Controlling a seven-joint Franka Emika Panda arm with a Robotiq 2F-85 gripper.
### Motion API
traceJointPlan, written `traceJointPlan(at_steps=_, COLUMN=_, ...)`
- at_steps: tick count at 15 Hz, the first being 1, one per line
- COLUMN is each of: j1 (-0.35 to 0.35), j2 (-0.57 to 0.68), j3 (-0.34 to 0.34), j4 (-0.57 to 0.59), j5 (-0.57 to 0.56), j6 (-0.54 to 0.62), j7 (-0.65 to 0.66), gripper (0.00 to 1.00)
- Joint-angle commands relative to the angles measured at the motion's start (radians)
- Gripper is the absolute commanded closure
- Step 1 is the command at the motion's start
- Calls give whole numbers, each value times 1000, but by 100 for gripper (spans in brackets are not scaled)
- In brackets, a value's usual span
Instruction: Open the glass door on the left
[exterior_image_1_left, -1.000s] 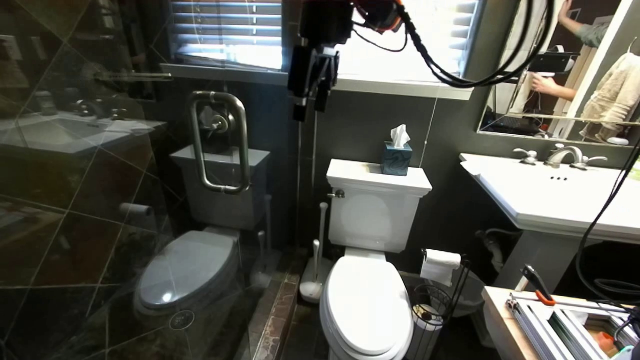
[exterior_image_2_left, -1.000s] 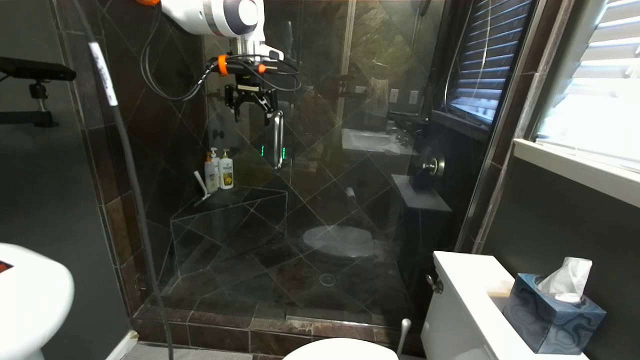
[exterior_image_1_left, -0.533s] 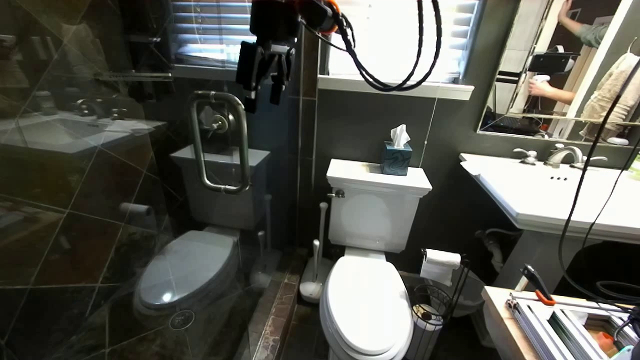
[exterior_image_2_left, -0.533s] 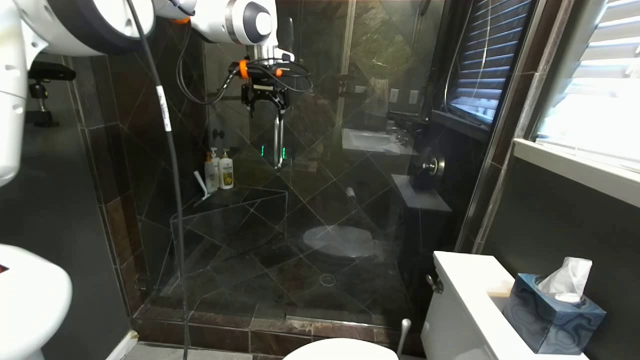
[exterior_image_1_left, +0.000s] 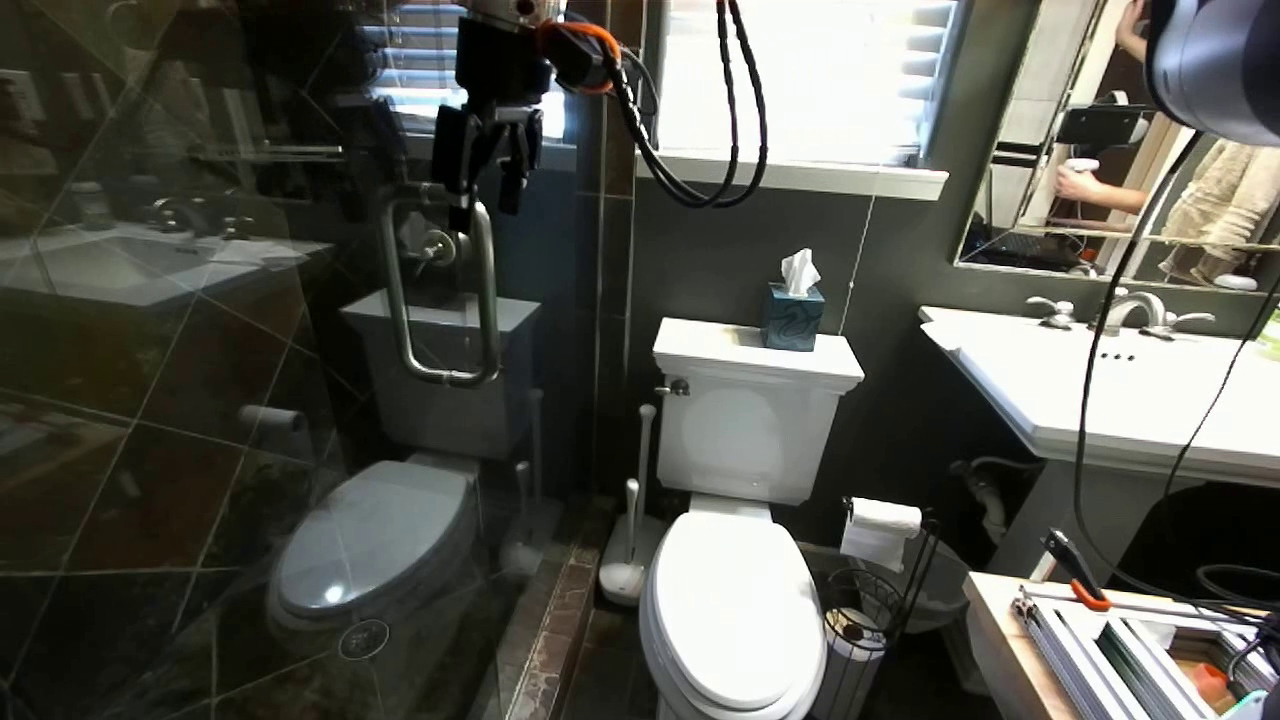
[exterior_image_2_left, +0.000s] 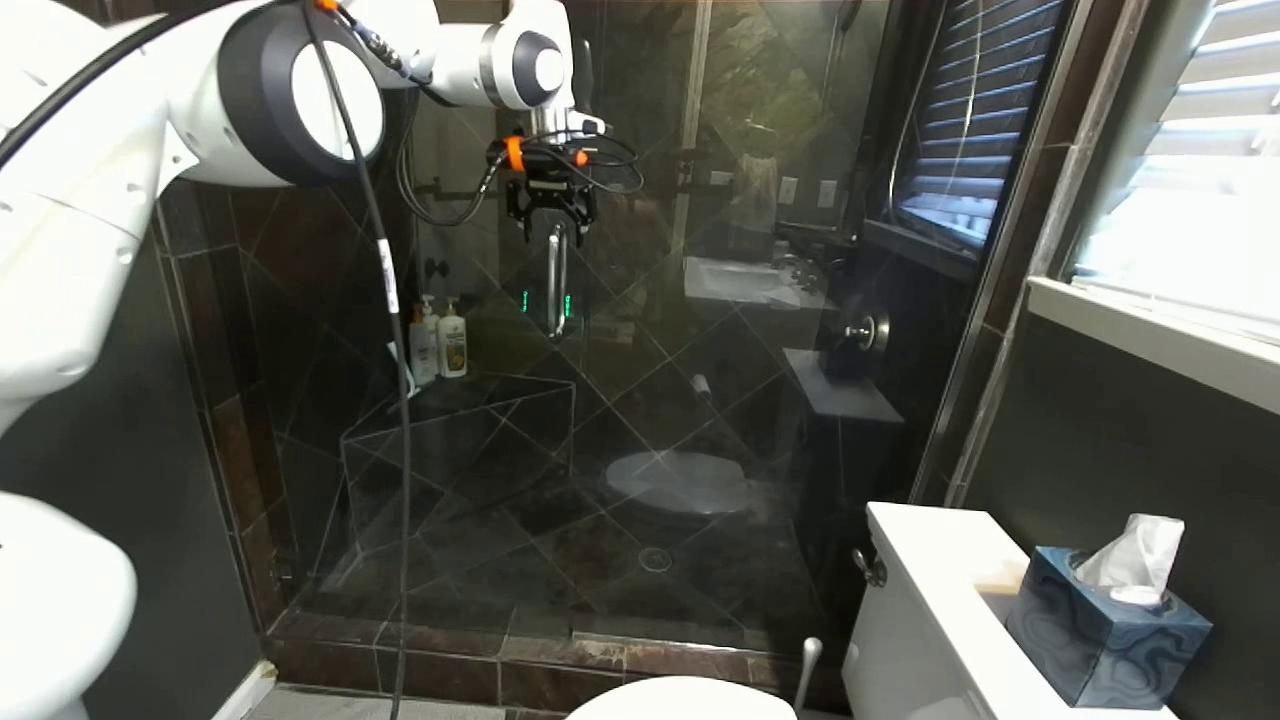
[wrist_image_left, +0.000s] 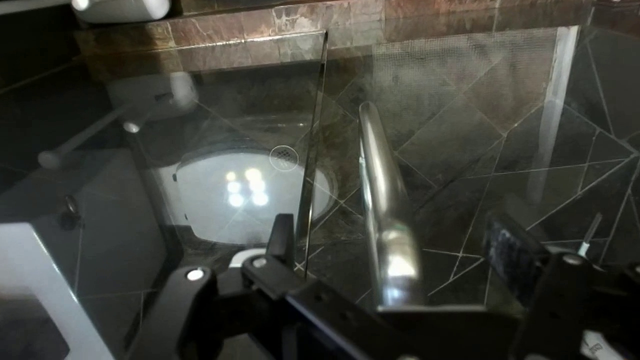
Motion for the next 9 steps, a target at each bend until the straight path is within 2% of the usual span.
traceJointPlan(at_steps=1, j1=-23, j2=80, j3=19, j4=133, j5=26, j6=-48, j7=-21, gripper=32)
traceJointPlan(at_steps=9, j1=-26, j2=95, j3=32, j4=189, j5=46, j6=-90, j7=-7, gripper=88)
